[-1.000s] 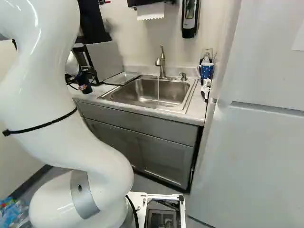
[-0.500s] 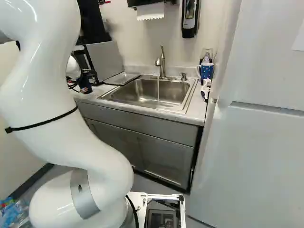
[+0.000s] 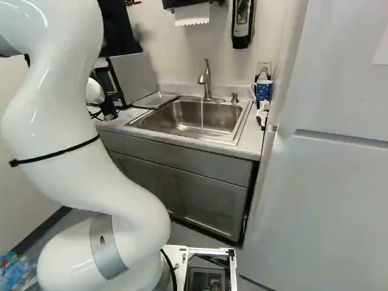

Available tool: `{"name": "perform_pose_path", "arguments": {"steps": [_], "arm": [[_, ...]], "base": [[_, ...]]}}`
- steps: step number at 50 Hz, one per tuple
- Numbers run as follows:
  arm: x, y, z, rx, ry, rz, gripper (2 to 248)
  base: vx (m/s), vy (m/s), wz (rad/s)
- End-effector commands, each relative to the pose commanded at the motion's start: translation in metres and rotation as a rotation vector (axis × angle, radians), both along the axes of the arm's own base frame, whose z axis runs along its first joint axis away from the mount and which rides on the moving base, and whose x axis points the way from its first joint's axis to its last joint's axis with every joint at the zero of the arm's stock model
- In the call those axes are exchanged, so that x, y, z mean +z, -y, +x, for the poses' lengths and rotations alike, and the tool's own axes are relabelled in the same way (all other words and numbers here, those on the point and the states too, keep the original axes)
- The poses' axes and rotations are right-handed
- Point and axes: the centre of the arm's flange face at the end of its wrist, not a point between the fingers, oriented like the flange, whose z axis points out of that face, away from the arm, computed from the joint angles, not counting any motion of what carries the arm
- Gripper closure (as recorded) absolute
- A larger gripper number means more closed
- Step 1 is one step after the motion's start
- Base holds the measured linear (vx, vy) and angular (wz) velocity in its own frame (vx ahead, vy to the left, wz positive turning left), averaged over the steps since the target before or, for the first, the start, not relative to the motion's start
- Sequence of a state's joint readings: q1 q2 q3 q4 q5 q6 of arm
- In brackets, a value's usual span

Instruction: Rinse the cup and place it in the tray

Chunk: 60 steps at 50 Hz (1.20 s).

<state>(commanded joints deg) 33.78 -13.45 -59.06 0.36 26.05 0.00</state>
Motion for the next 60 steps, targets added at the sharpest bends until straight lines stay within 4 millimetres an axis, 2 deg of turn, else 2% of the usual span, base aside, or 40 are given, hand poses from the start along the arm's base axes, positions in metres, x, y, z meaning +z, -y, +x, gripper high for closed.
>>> {"name": "perform_pose_path", "arguments": {"steps": [60], "arm": [[-0.043,-0.006,0.007,0.001,0.132,0.087,3]], "base": [[0.000,0.000,0.000]]}}
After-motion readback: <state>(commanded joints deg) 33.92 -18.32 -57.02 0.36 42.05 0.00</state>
